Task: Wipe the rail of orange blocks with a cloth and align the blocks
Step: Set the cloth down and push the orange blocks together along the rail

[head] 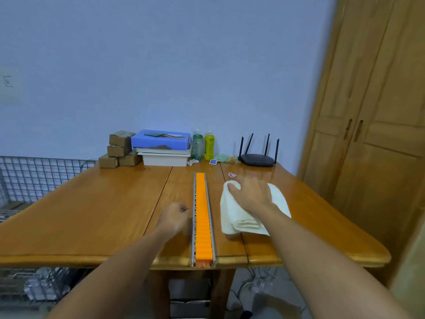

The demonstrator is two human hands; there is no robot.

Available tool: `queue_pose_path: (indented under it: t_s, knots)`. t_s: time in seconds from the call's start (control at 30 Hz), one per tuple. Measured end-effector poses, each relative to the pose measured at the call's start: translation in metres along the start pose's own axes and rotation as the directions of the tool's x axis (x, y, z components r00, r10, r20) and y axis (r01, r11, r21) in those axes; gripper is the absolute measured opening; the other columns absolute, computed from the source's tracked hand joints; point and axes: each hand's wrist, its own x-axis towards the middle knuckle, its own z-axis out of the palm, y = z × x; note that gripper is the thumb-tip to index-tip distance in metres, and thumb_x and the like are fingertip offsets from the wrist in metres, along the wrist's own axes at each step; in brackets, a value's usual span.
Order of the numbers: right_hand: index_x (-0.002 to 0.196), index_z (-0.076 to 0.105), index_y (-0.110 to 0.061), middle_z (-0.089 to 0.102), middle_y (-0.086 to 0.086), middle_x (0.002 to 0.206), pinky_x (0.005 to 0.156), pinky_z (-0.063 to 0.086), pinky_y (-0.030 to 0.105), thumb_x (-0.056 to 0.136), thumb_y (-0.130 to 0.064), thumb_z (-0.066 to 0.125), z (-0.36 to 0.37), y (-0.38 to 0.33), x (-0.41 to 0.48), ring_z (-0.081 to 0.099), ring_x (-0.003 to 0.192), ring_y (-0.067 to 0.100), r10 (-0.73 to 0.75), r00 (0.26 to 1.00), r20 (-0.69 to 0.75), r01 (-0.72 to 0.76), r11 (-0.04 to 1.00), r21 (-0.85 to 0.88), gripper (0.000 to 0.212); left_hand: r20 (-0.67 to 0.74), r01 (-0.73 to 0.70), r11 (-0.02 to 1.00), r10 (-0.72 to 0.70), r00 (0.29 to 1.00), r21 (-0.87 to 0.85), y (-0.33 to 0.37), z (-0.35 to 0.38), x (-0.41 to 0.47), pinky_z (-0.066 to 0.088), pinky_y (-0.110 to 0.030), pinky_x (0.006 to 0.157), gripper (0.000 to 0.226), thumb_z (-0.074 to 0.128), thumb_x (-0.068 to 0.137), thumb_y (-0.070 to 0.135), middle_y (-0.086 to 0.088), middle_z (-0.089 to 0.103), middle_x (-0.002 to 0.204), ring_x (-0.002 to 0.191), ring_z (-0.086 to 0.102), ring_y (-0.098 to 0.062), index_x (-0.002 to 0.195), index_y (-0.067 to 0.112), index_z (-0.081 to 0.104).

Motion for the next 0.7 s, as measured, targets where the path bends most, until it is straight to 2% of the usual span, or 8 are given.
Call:
queue_pose_path:
  t_s: [0.07, 0.1, 0.17, 0.23, 0.3, 0.47, 0.57, 0.7]
  knots:
    - [0.14, 0.057, -0.027, 0.06, 0.007, 0.134, 0.094, 0.041, 0.04, 0.101, -0.056, 0.039, 0.022, 0.006, 0.011, 0.055, 0.118, 0.027, 0.039, 0.998, 0.053, -0.04, 0.999, 0.018, 0.051, -0.026, 0.017, 0.998, -0.018, 0.999, -0.053, -0.004, 0.005, 0.014, 0.049, -0.025, 0.077, 0.022, 0.054, 0.103, 0.018, 0.003, 0.068, 0.099, 0.095, 0.063, -0.013, 0.116, 0.015, 0.07]
    - [0.142, 0.053, -0.03, 0.055, 0.008, 0.139, 0.102, 0.036, 0.044, 0.1, -0.06, 0.036, 0.038, 0.01, 0.011, 0.049, 0.125, 0.028, 0.071, 0.989, 0.131, -0.072, 0.997, 0.004, 0.055, -0.035, 0.022, 0.997, -0.025, 0.999, -0.074, -0.006, 0.008, 0.02, 0.048, -0.025, 0.075, 0.021, 0.054, 0.103, 0.019, 0.002, 0.068, 0.098, 0.094, 0.064, -0.012, 0.114, 0.016, 0.071]
    - [0.152, 0.036, -0.038, 0.036, 0.009, 0.156, 0.115, 0.017, 0.054, 0.097, -0.07, 0.024, 0.08, 0.017, 0.002, 0.028, 0.143, 0.035, 0.106, 0.932, 0.346, -0.09, 0.994, -0.062, 0.065, -0.035, 0.039, 0.992, -0.044, 0.998, -0.119, -0.01, 0.016, 0.03, 0.05, -0.025, 0.075, 0.019, 0.054, 0.103, 0.022, 0.001, 0.069, 0.095, 0.091, 0.065, -0.013, 0.111, 0.017, 0.071]
    - [0.158, 0.017, -0.045, 0.012, 0.002, 0.168, 0.115, -0.006, 0.063, 0.093, -0.076, 0.013, 0.113, 0.022, -0.007, 0.001, 0.153, 0.037, 0.131, 0.86, 0.494, -0.112, 0.991, -0.068, 0.071, -0.033, 0.043, 0.988, -0.049, 0.998, -0.149, -0.013, 0.025, 0.038, 0.048, -0.025, 0.073, 0.018, 0.053, 0.104, 0.025, 0.0, 0.069, 0.095, 0.09, 0.064, -0.013, 0.106, 0.018, 0.069]
    - [0.158, 0.009, -0.047, -0.001, -0.006, 0.17, 0.114, -0.013, 0.066, 0.092, -0.079, 0.009, 0.124, 0.025, -0.003, -0.01, 0.153, 0.035, 0.138, 0.835, 0.532, -0.136, 0.99, -0.042, 0.073, -0.047, 0.03, 0.987, -0.038, 0.998, -0.158, -0.014, 0.031, 0.043, 0.044, -0.024, 0.069, 0.017, 0.051, 0.105, 0.026, -0.001, 0.067, 0.093, 0.087, 0.063, -0.012, 0.1, 0.02, 0.067]
    - [0.158, 0.008, -0.049, 0.0, -0.008, 0.169, 0.114, -0.013, 0.067, 0.092, -0.078, 0.01, 0.125, 0.027, 0.0, -0.009, 0.154, 0.034, 0.159, 0.823, 0.546, -0.148, 0.987, -0.064, 0.072, -0.065, 0.043, 0.988, -0.053, 0.997, -0.149, -0.016, 0.036, 0.051, 0.042, -0.023, 0.064, 0.017, 0.05, 0.105, 0.024, -0.002, 0.065, 0.09, 0.085, 0.062, -0.013, 0.098, 0.02, 0.065]
    - [0.158, 0.009, -0.048, 0.002, -0.008, 0.169, 0.114, -0.012, 0.067, 0.092, -0.078, 0.01, 0.126, 0.026, -0.001, -0.008, 0.154, 0.034, 0.157, 0.824, 0.545, -0.151, 0.987, -0.056, 0.073, -0.07, 0.034, 0.992, -0.043, 0.997, -0.12, -0.014, 0.036, 0.052, 0.039, -0.02, 0.062, 0.014, 0.051, 0.105, 0.022, 0.0, 0.064, 0.09, 0.082, 0.059, -0.009, 0.098, 0.021, 0.063]
    - [0.157, 0.01, -0.049, 0.003, -0.007, 0.169, 0.114, -0.012, 0.066, 0.092, -0.078, 0.011, 0.124, 0.027, 0.0, -0.007, 0.154, 0.033, 0.162, 0.824, 0.544, -0.158, 0.986, -0.054, 0.071, -0.067, 0.01, 0.996, -0.015, 0.998, -0.084, -0.014, 0.034, 0.055, 0.042, -0.021, 0.064, 0.013, 0.051, 0.104, 0.021, 0.001, 0.064, 0.09, 0.083, 0.061, -0.009, 0.098, 0.022, 0.062]
